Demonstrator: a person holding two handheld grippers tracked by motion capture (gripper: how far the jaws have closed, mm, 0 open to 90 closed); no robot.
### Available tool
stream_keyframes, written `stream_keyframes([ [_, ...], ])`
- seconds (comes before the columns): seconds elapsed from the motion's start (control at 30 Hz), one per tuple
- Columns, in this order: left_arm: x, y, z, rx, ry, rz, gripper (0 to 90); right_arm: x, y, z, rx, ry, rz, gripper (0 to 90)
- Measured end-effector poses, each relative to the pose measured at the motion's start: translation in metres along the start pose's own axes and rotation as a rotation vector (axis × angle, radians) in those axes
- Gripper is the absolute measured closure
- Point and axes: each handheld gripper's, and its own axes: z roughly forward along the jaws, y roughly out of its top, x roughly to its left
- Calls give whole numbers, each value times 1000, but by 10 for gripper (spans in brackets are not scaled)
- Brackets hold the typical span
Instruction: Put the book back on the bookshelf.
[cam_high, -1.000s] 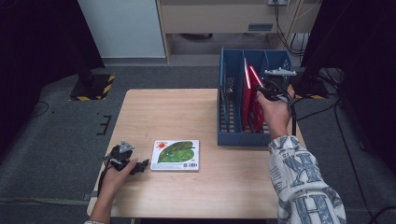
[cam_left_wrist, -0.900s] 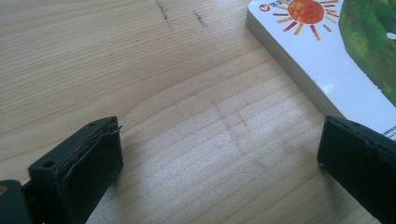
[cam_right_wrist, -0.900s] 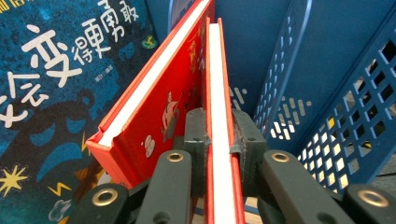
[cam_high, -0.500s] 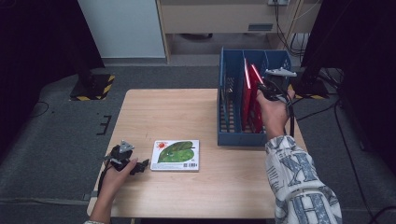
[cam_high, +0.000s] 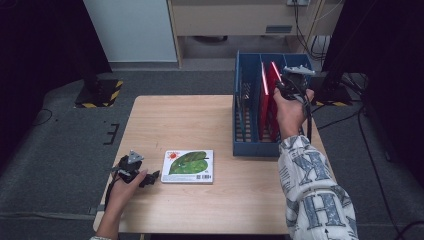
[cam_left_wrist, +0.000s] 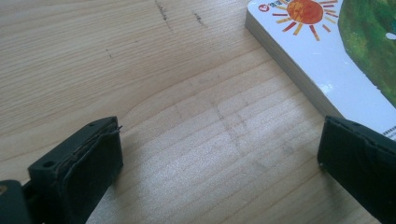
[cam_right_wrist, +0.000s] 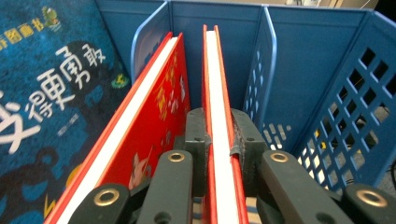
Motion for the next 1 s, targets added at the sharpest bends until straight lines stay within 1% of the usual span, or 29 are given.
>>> stream_keyframes([
  [0.17, 0, 0, 0, 0, 0, 1, 0, 3, 4, 7, 1, -15, -2, 793],
  [0.4, 0, 0, 0, 0, 0, 4, 0, 5, 1, 17, 9, -33, 5, 793],
  [0.5, 0, 0, 0, 0, -1, 5, 0, 7, 0, 19, 15, -33, 8, 792],
  [0.73, 0, 0, 0, 0, -1, 6, 0, 10, -2, 21, 18, -32, 8, 792],
  [1.0, 0, 0, 0, -1, -1, 3, 0, 11, -2, 21, 17, -26, 9, 790],
])
